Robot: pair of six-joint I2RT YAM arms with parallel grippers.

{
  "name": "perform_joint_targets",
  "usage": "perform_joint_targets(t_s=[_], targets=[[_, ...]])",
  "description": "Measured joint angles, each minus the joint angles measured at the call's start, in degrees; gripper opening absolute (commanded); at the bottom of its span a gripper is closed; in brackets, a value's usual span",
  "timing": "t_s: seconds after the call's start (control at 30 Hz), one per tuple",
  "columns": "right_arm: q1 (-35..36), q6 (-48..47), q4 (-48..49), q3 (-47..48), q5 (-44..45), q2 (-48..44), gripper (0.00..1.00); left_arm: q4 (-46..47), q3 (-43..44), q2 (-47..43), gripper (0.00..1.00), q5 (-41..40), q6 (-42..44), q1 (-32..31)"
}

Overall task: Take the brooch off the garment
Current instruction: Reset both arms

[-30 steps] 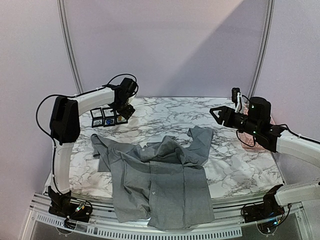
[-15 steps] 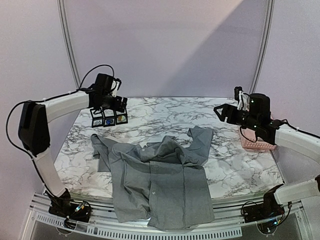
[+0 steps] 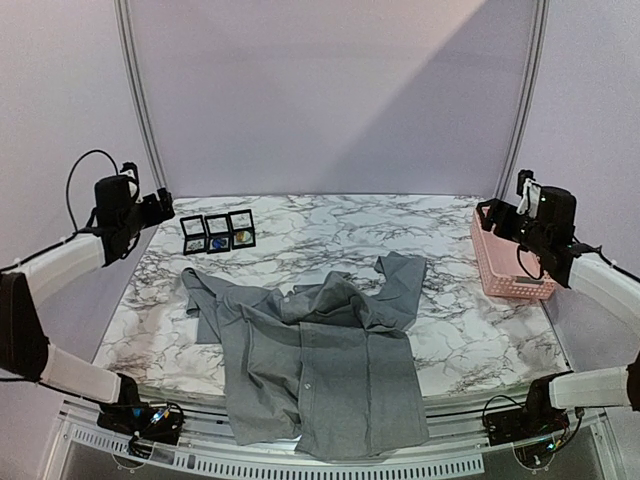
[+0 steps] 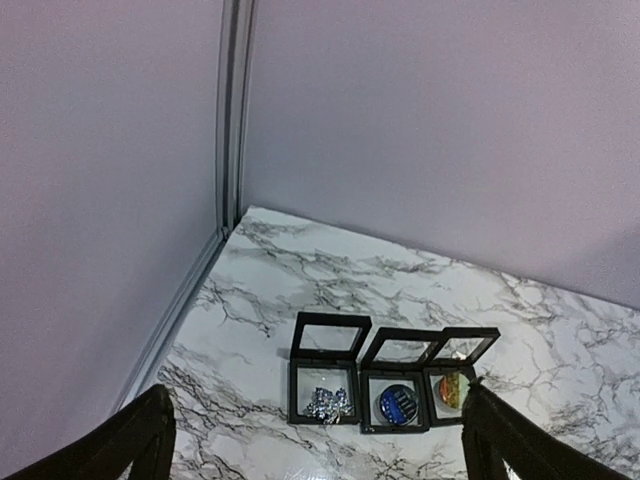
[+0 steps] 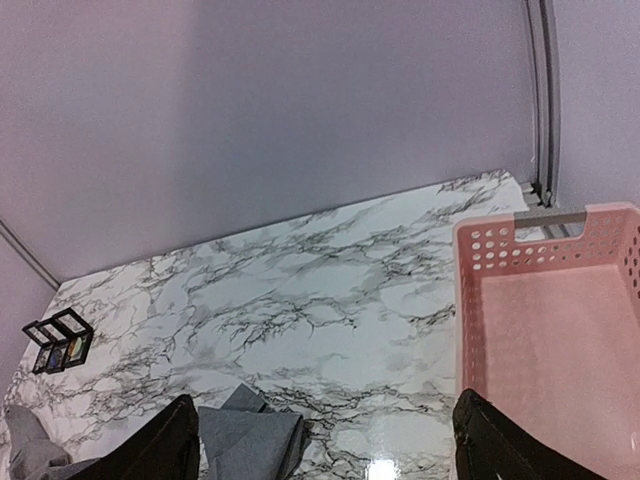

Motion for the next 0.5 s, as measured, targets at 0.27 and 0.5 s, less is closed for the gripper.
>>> perform_joint_targets(t_s=[0.27, 0.5], targets=[[-0.04, -3.63, 12.9, -12.11, 4.74, -10.03, 0.94, 15.76, -19.39, -13.6, 1.0, -6.58, 0.17, -0.33], [-0.04, -4.66, 25.53, -24.87, 8.66, -13.22, 0.95, 25.9, -33.59, -17.4, 0.99, -8.76, -0.22, -0.39]])
